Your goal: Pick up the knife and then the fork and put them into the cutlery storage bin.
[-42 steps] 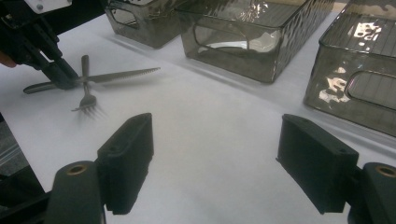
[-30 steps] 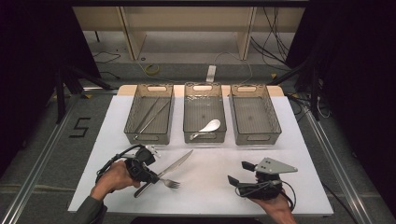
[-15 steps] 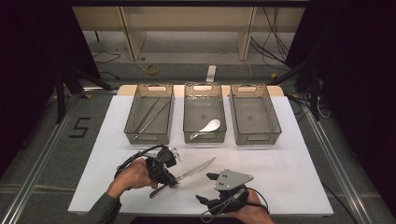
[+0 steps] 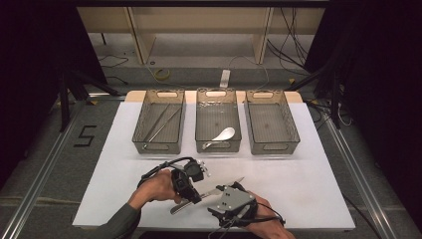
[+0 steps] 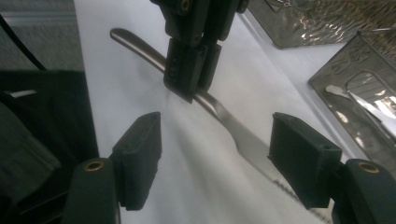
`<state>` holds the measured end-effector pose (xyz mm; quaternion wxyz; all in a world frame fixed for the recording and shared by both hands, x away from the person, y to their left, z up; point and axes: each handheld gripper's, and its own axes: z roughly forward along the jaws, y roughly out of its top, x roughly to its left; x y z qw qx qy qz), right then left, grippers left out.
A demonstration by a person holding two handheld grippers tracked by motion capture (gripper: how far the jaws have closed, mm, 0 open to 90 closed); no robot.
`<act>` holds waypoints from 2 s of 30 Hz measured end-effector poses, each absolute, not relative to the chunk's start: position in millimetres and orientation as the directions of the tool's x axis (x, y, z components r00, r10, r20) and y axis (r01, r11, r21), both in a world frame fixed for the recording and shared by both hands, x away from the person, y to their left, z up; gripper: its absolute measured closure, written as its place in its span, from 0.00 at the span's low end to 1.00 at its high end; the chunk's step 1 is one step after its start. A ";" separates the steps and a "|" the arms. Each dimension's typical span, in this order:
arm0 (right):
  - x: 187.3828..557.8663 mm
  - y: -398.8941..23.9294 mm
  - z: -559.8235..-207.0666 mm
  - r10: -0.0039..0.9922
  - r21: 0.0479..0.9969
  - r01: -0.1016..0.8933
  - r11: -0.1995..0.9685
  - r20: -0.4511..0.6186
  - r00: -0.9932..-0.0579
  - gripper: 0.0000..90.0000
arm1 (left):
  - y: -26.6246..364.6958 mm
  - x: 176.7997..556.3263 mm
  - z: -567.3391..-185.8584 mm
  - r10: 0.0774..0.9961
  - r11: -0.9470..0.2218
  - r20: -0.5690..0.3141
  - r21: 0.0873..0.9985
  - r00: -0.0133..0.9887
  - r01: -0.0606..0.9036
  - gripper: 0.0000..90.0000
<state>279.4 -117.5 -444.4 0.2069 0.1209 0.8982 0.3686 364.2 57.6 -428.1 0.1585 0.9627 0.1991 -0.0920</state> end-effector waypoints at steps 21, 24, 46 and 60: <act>282.3 -113.8 -461.2 0.230 0.534 -0.076 0.842 -0.483 -0.845 0.61 | 28.4 362.7 -424.6 0.293 -0.905 -0.246 0.240 0.924 0.351 0.88; 281.2 -112.5 -462.6 0.212 0.521 -0.093 0.848 -0.496 -0.842 0.65 | 27.4 362.1 -425.1 0.294 -0.906 -0.247 0.235 0.923 0.351 0.88; 278.2 -113.9 -462.3 0.032 0.391 -0.239 0.889 -0.573 -0.819 0.91 | 22.5 359.6 -424.0 0.255 -0.914 -0.258 0.251 0.932 0.320 0.88; 281.4 -119.1 -462.8 0.057 0.407 -0.188 0.894 -0.519 -0.853 0.93 | 39.0 366.6 -405.6 0.298 -0.853 -0.195 0.386 0.934 0.352 0.65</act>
